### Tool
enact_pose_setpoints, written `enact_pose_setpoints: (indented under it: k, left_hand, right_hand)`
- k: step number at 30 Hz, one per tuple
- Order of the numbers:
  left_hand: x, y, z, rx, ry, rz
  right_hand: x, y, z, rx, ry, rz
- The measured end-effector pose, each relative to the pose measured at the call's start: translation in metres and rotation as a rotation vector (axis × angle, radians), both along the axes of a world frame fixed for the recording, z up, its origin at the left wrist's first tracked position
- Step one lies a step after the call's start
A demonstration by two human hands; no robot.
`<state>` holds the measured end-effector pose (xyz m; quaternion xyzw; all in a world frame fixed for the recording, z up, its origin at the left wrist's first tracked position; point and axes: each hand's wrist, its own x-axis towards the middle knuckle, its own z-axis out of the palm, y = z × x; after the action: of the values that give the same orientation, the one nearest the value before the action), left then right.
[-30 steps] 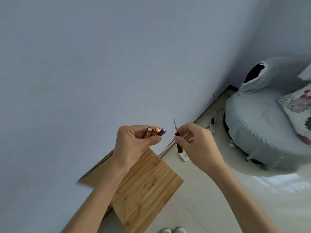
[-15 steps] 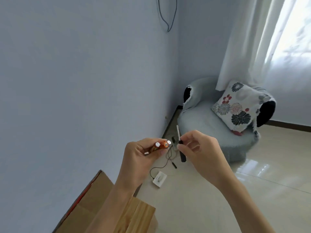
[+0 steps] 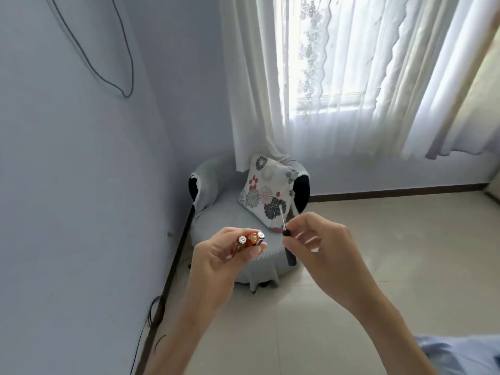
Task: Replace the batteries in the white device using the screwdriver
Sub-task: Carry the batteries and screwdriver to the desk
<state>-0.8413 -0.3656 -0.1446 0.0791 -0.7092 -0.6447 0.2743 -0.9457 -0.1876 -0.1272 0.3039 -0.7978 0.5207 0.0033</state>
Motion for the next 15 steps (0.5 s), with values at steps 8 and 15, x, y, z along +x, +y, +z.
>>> enact_pose_setpoints:
  k: [8,15]
  left_hand:
    - [-0.15,0.044,0.007,0.072,-0.037,-0.231]
    - [-0.302,0.051,0.012,0.05,-0.006,-0.421]
  right_hand:
    - [-0.107,0.059,0.001,-0.01,0.031,-0.226]
    - [-0.22,0.073,0.007,-0.014,0.072,-0.41]
